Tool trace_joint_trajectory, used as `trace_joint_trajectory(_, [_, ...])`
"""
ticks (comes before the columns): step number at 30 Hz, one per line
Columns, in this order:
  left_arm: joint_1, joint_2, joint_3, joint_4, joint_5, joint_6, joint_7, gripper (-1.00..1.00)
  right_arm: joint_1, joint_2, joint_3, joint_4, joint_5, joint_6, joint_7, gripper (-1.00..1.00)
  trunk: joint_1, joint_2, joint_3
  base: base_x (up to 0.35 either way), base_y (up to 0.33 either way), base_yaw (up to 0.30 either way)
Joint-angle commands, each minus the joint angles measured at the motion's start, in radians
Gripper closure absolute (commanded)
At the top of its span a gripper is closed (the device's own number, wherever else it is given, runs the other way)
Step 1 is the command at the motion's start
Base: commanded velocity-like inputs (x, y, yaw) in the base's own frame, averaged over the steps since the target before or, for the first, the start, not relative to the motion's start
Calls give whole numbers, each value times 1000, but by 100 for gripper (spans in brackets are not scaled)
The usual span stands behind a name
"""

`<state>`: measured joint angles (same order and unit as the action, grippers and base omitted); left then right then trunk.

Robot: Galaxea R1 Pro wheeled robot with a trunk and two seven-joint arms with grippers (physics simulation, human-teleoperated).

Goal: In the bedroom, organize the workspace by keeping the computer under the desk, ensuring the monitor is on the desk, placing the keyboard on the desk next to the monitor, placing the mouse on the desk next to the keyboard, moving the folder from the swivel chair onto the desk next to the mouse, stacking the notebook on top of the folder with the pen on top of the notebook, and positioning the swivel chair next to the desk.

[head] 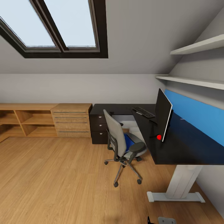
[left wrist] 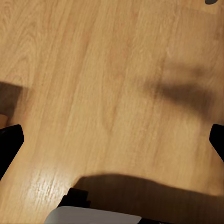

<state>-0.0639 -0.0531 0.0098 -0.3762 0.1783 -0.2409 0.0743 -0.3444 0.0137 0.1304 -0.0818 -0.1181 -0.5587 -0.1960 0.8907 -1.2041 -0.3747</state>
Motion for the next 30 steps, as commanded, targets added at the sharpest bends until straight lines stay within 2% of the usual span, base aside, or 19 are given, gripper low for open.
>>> trace_joint_trajectory(1, [-1,0,1,0,4,-3,1,-100,-1,0,9,1,-10,-4,-3,-100,4,-8,-4,0,0,0])
trace_joint_trajectory(9, [-1,-2,1,0,4,-3,1,-100,-1,-2,8,2,-10,-23,0,-100,35,-64,-29,0,0,0])
trace_joint_trajectory(18, [-1,-2,1,0,4,-3,1,-100,-1,-3,8,2,-9,-29,49,-100,69,-127,-58,0,0,0])
trace_joint_trajectory(27, [-1,-2,1,-2,4,-7,1,-100,-1,-2,8,2,-10,-29,54,-100,104,-190,-86,0,0,0])
trace_joint_trajectory(30, [-1,-11,1,-14,4,-9,4,-100,-1,1,6,2,-15,-30,54,-100,115,-211,-95,0,0,0])
